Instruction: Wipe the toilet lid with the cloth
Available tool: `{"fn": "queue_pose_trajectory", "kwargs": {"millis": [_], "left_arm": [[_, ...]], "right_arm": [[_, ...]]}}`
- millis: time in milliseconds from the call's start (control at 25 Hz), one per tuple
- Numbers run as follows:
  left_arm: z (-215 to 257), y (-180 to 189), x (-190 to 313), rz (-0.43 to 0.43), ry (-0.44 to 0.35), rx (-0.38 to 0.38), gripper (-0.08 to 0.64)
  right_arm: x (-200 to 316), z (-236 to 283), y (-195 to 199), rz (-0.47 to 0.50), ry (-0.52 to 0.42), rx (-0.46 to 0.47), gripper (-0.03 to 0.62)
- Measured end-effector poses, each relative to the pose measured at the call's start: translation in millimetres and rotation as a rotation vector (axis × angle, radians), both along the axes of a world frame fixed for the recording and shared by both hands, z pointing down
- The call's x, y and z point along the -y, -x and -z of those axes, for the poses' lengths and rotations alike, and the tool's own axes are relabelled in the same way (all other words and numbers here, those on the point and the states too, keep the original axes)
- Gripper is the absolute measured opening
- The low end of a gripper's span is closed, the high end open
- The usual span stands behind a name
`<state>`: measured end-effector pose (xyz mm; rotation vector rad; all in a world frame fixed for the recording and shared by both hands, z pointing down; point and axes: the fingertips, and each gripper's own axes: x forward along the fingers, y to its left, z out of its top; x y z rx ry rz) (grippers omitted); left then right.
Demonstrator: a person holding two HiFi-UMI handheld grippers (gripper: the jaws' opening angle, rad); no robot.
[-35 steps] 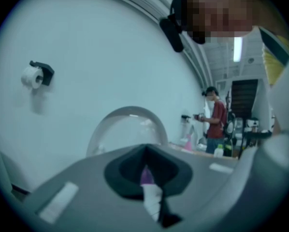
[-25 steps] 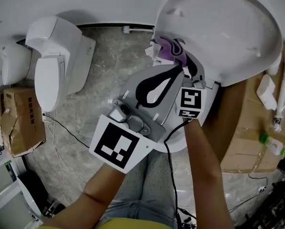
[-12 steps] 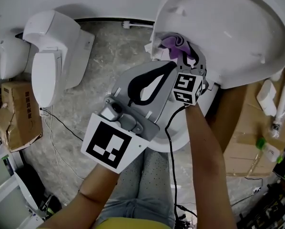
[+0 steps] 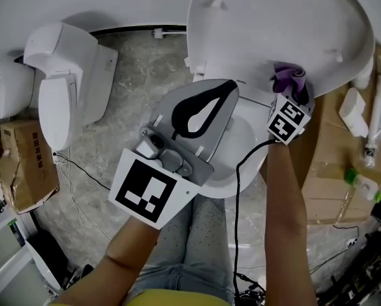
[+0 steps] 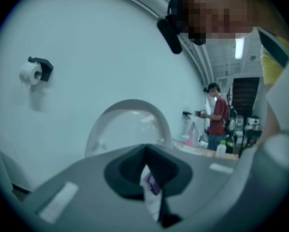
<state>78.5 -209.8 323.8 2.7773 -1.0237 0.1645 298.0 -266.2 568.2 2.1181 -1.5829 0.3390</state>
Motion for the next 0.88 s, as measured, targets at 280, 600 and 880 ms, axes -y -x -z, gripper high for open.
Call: {"fn": "queue_pose_trajectory", "kwargs": {"millis": [280, 600, 880], "left_arm": [[0, 1, -10, -0.010, 0.001, 0.013, 0.000], [3, 13, -17, 0.003, 0.006, -0.004, -0.001], [6, 15, -26, 0.007, 0.014, -0.032, 0.000]], "right_arm": [[-14, -12, -29, -0.207, 0.031, 0.119, 0.040], [-30, 5, 1, -0.062, 0.019, 0.117, 0.040], [-58, 65, 44, 0.052, -0.088, 0.187, 0.040]]}}
